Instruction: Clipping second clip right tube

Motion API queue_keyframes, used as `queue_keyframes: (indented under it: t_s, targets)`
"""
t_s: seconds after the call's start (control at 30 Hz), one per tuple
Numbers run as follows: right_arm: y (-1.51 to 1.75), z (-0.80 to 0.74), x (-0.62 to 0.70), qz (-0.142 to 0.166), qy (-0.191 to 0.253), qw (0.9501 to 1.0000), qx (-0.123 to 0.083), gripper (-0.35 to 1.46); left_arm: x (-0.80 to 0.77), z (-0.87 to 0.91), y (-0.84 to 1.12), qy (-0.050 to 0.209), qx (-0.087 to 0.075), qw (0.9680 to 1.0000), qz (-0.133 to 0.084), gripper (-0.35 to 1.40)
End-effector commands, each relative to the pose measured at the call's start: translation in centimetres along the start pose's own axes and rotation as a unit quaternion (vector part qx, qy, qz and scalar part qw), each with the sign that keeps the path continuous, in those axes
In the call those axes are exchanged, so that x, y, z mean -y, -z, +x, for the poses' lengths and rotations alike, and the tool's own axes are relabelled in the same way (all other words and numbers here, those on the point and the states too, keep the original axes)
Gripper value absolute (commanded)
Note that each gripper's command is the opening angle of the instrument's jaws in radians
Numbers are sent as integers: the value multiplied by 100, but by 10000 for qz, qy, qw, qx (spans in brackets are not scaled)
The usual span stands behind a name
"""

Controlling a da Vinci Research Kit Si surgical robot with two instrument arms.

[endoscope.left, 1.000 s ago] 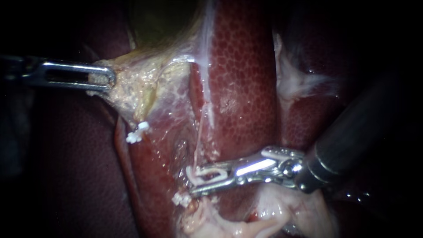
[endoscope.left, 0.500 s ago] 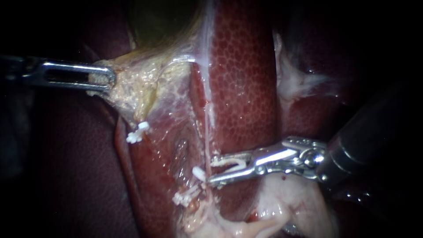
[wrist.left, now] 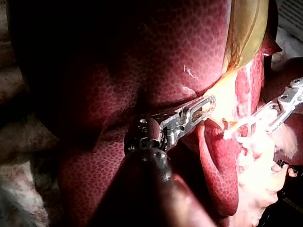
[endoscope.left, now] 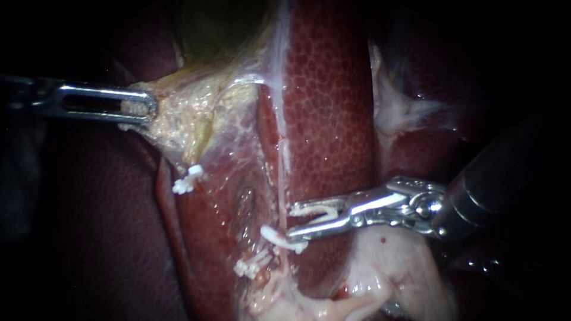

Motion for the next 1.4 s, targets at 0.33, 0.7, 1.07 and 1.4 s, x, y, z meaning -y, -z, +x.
queue_keyframes:
  t_s: [0.33, 0.7, 1.07, 1.4]
  targets:
    - [-26, -10, -13, -36, 51, 10000, -3, 47, 0, 0, 0, -1, -7, 10000, 9, -35]
    - [-48, -10, -16, -37, 69, 10000, 3, 47, 0, 1, -2, -2, -3, 10000, 4, -35]
    - [-68, -15, -21, -22, 102, 9999, 27, 45, 0, 1, -3, -5, -10, 10000, 16, -35]
    - [-65, -13, -27, 12, 95, 9999, 50, 16, 0, 2, -3, -6, -9, 10000, 15, -35]
